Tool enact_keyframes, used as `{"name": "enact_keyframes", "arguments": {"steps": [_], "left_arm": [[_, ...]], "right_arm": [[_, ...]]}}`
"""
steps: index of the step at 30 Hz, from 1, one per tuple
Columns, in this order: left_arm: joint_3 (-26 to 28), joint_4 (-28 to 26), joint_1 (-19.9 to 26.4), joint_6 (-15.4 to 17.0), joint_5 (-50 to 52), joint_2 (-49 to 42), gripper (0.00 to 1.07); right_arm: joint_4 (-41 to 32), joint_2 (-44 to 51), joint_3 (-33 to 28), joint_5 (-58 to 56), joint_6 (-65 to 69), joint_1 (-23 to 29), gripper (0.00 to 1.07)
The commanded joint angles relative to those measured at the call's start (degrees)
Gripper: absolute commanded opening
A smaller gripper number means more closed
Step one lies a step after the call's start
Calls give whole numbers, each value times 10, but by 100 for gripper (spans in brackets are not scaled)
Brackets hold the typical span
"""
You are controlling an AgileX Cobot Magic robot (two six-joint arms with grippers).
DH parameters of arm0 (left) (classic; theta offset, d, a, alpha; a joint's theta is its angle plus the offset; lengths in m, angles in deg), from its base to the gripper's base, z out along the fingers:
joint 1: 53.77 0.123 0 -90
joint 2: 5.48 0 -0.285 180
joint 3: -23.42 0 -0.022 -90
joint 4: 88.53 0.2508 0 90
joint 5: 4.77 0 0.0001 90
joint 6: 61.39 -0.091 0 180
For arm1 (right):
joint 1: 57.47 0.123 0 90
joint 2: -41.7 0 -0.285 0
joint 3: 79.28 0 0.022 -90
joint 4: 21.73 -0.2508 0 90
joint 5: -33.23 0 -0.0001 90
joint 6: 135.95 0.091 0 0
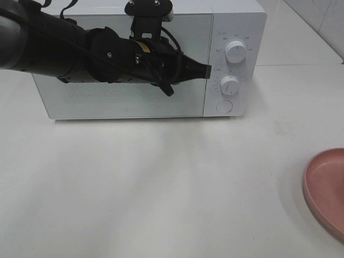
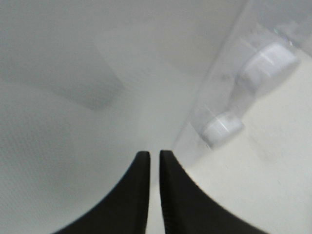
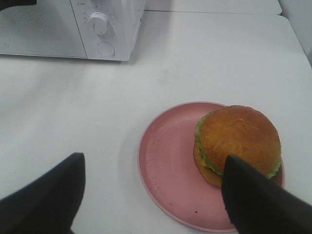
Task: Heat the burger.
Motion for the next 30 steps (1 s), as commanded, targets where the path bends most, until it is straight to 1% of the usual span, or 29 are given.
{"name": "enact_keyframes", "arguments": {"steps": [1, 2, 3, 4, 5, 7, 10, 12, 13, 14, 15, 16, 17, 18, 20, 21, 24, 26, 27, 28, 29, 30], "left_arm": [[4, -5, -14, 3, -128, -26, 58], [4, -5, -15, 3, -162, -30, 91], [4, -5, -15, 3, -162, -30, 91], [4, -6, -15, 5, -185, -31, 102], [4, -6, -15, 5, -185, -31, 102], [4, -6, -15, 6, -273, -38, 100], [4, -7, -15, 6, -301, -38, 100], [4, -6, -15, 6, -423, -48, 99], [4, -6, -15, 6, -423, -48, 99], [4, -5, -14, 6, -460, -52, 99], [4, -1, -13, 3, -520, -60, 99], [4, -1, -13, 3, -520, -60, 99], [4, 5, -13, 2, -547, -65, 99], [4, 15, -13, 8, -591, -74, 99], [4, 18, -12, 13, -606, -80, 99], [4, 25, -6, 24, -637, -93, 98], [4, 26, 0, 26, -647, -99, 98], [3, 26, 42, 26, -683, -128, 98], [3, 26, 42, 26, -683, -128, 98], [3, 26, 54, 26, -690, -135, 98], [3, 26, 87, 25, -712, -151, 98], [3, 26, 87, 25, -712, -151, 98]], "right_arm": [[3, 16, -1, 3, 2, -5, 75], [3, 16, -1, 3, 2, -5, 75], [3, 16, -1, 3, 2, -5, 75], [3, 16, -1, 3, 2, -5, 75], [3, 16, -1, 3, 2, -5, 75], [3, 16, -1, 3, 2, -5, 75], [3, 16, -1, 3, 2, -5, 75], [3, 16, -1, 3, 2, -5, 75], [3, 16, -1, 3, 2, -5, 75], [3, 16, -1, 3, 2, -5, 75], [3, 16, -1, 3, 2, -5, 75], [3, 16, -1, 3, 2, -5, 75], [3, 16, -1, 3, 2, -5, 75], [3, 16, -1, 3, 2, -5, 75], [3, 16, -1, 3, 2, -5, 75], [3, 16, -1, 3, 2, -5, 75], [3, 16, -1, 3, 2, -5, 75], [3, 16, -1, 3, 2, -5, 75], [3, 16, -1, 3, 2, -5, 75], [3, 16, -1, 3, 2, -5, 75], [3, 16, -1, 3, 2, -5, 75], [3, 16, -1, 3, 2, -5, 75]]}}
